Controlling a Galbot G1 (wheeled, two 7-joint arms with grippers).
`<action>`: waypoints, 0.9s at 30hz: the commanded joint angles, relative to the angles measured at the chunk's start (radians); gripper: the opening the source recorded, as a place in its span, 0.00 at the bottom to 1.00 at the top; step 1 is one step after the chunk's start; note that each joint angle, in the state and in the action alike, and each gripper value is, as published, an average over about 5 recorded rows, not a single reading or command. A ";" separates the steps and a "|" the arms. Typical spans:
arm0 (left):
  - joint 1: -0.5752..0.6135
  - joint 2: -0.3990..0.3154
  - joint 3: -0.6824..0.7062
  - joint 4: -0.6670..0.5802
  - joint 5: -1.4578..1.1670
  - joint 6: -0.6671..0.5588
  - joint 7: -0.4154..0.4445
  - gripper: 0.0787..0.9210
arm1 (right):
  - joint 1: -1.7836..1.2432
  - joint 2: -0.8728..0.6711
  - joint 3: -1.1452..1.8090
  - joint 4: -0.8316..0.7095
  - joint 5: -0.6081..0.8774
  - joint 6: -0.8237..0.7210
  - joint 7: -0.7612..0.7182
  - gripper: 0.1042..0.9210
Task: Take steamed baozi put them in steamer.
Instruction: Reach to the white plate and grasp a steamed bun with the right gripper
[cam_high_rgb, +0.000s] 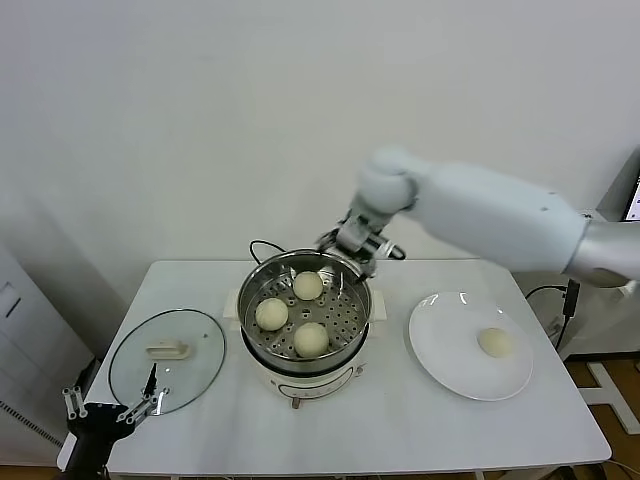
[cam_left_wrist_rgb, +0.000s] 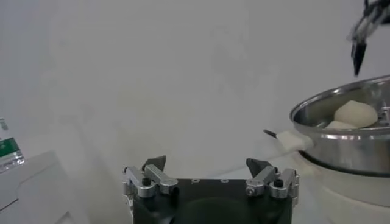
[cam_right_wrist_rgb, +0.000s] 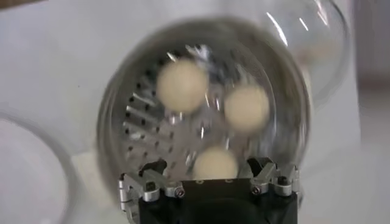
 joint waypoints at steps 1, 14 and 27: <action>-0.002 -0.015 0.002 -0.001 0.009 -0.006 0.001 0.88 | -0.059 -0.217 0.040 -0.250 0.062 -0.196 -0.024 0.88; -0.005 -0.007 0.017 -0.001 0.034 -0.004 0.003 0.88 | -0.526 -0.361 0.386 -0.329 -0.181 -0.108 -0.011 0.88; -0.001 -0.005 0.018 -0.001 0.036 -0.006 0.010 0.88 | -0.675 -0.298 0.527 -0.403 -0.276 -0.085 0.011 0.88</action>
